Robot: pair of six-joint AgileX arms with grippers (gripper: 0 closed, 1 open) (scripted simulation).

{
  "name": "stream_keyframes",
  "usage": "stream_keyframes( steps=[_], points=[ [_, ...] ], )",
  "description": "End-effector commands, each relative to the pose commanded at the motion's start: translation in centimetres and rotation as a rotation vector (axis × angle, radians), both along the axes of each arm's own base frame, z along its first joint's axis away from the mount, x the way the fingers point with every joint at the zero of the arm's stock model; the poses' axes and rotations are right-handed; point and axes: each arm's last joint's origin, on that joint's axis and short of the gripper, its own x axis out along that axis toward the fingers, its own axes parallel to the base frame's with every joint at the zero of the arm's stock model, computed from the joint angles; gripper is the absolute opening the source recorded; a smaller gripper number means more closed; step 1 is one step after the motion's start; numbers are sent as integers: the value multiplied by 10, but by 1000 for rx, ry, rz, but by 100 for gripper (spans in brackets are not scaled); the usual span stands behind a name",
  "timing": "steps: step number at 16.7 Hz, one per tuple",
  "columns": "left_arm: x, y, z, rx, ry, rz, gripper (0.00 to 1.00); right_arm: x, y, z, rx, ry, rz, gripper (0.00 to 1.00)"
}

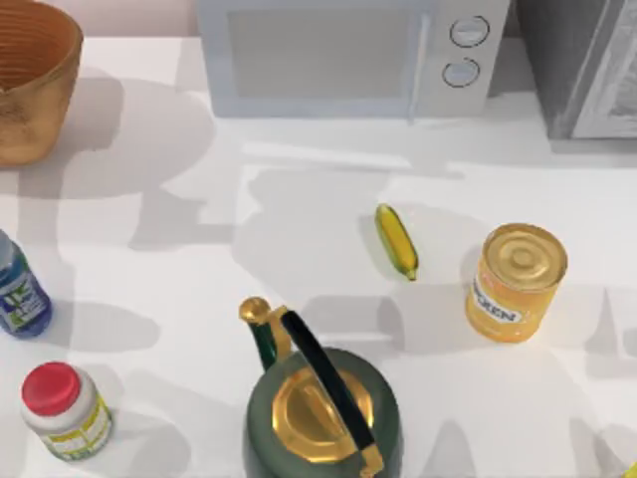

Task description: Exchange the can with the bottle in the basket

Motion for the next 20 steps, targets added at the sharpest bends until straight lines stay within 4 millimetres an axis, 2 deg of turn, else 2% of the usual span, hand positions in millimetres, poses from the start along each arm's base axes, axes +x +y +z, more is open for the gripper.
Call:
stream_keyframes(
  steps=[4,8,10,12,18,20],
  points=[
    [70,24,-49,-19,172,-11,100,0,0,0,0,0,0,100],
    [109,42,-103,-38,301,-21,100,0,0,0,0,0,0,100],
    [118,48,-123,-46,343,-26,100,0,0,0,0,0,0,100],
    [123,52,-135,-50,366,-28,100,0,0,0,0,0,0,100],
    [125,49,-138,-50,371,-35,100,0,0,0,0,0,0,100],
    [127,50,-145,-51,371,-31,100,0,0,0,0,0,0,100]
  ],
)
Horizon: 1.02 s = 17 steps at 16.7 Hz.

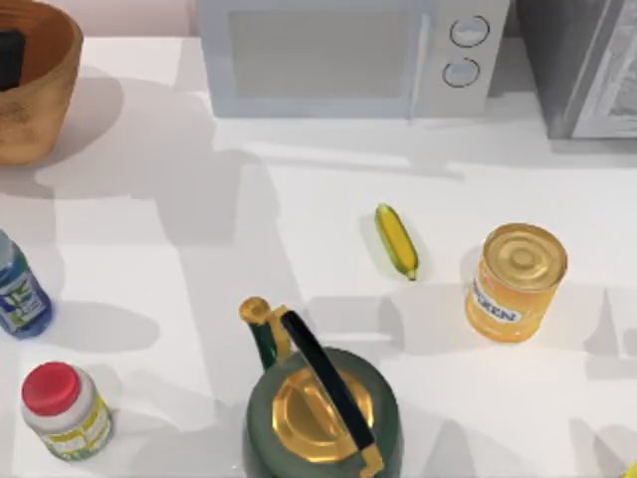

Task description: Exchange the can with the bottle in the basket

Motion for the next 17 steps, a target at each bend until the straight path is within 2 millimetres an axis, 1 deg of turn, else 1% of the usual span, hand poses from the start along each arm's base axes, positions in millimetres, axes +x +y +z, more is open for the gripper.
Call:
stream_keyframes(
  steps=[5,6,9,17],
  points=[
    [14,-1,-45,0,-1,2,100,0,0,0,0,0,0,100],
    [15,-1,-50,0,0,2,100,0,0,0,0,0,0,100],
    [15,-1,-50,0,0,2,100,0,0,0,0,0,0,100],
    [15,-1,-50,0,0,2,40,0,0,0,0,0,0,100]
  ],
)
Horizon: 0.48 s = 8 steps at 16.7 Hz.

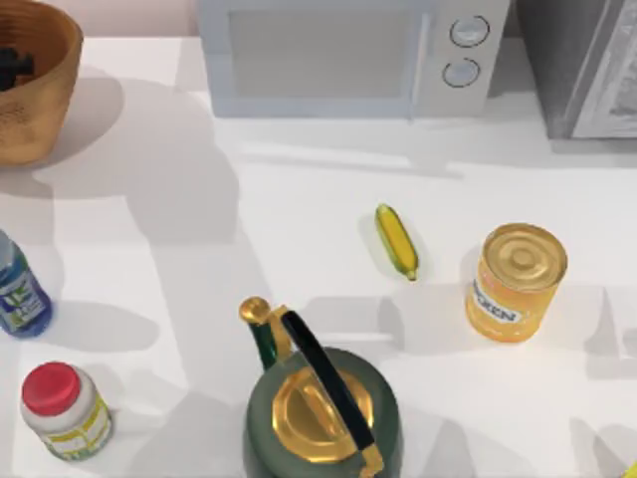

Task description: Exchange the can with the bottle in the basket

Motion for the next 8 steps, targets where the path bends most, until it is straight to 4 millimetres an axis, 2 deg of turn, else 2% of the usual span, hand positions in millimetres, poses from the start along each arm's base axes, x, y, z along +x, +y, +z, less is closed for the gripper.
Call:
stream_keyframes(
  steps=[5,8],
  points=[
    [0,0,0,0,0,0,2,0,0,0,0,0,0,100],
    [0,0,0,0,0,0,0,0,0,0,0,0,0,100]
  ],
)
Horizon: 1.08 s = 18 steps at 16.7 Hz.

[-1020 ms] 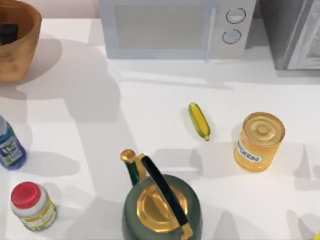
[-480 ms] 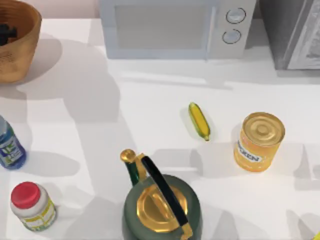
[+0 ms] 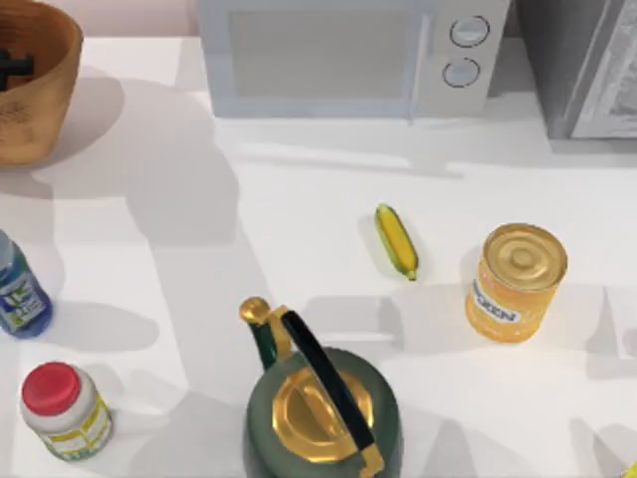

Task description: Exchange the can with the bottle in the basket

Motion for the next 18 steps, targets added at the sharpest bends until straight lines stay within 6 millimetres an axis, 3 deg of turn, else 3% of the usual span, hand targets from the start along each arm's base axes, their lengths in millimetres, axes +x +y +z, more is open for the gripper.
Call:
stream_keyframes(
  steps=[5,6,10,14,16,18],
  points=[
    [0,0,0,0,0,0,0,0,0,0,0,0,0,100],
    [0,2,18,12,-38,1,0,0,0,0,0,0,0,100],
    [-5,2,33,25,-71,19,0,0,0,0,0,0,0,100],
    [-29,-9,86,61,-189,53,0,0,0,0,0,0,0,100],
    [-56,-20,124,80,-279,66,0,0,0,0,0,0,0,100],
    [-95,-35,163,96,-388,75,0,0,0,0,0,0,0,100]
  ],
)
